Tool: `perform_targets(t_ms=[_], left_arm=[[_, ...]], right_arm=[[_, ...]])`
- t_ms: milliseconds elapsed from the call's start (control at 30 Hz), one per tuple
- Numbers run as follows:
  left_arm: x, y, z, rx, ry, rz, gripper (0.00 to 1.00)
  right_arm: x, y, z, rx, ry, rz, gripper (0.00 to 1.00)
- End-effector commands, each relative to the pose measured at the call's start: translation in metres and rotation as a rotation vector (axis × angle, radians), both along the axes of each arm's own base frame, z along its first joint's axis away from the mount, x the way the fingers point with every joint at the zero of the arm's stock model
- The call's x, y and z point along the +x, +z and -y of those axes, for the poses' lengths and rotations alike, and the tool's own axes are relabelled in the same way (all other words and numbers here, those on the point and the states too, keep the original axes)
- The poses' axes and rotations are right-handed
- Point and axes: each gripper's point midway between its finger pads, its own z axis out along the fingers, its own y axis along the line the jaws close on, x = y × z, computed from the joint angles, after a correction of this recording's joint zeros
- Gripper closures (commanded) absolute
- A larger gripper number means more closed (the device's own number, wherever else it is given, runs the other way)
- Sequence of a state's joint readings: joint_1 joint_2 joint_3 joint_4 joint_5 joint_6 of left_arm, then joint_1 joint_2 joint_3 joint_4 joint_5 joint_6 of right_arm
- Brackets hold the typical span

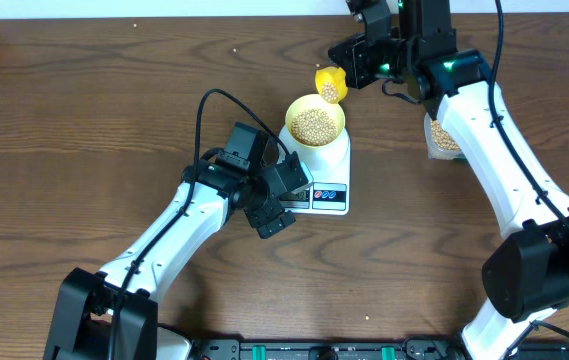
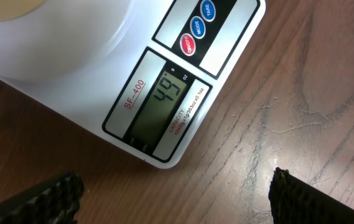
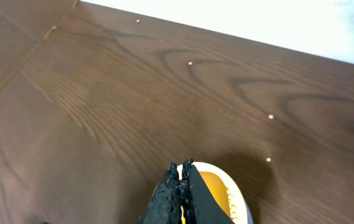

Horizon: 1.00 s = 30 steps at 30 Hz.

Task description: Scoop item into bowl and weigh 50g on scale

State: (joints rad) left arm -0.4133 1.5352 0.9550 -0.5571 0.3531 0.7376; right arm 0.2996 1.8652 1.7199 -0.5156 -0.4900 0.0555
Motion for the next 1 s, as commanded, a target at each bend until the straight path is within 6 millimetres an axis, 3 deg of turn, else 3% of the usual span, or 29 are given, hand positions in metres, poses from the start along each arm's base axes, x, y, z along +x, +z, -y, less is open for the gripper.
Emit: perform_targets(t_ms=[0,333,433,967], left_arm=[[0.000,0.000,-0.002,0.007,-0.005,0.005,0.03],[0.000,0.000,-0.002,0.007,-0.005,0.005,0.02],[0.000,0.000,-0.002,0.007,-0.005,0.005,0.02],[0.000,0.000,-0.002,0.007,-0.005,0.005,0.02]], right_arm=[[0.002,0.003,0.004,-0.054,0.002,0.056,0.99],[-0.002,0.004,0.000,-0.050,0.044,0.067,0.99],[-0.015,0.008,-0.015,-0.044,0.174,0.116,0.99],[-0.028,-0.003,-0.027,-0.130,0.248,0.143,0.99]])
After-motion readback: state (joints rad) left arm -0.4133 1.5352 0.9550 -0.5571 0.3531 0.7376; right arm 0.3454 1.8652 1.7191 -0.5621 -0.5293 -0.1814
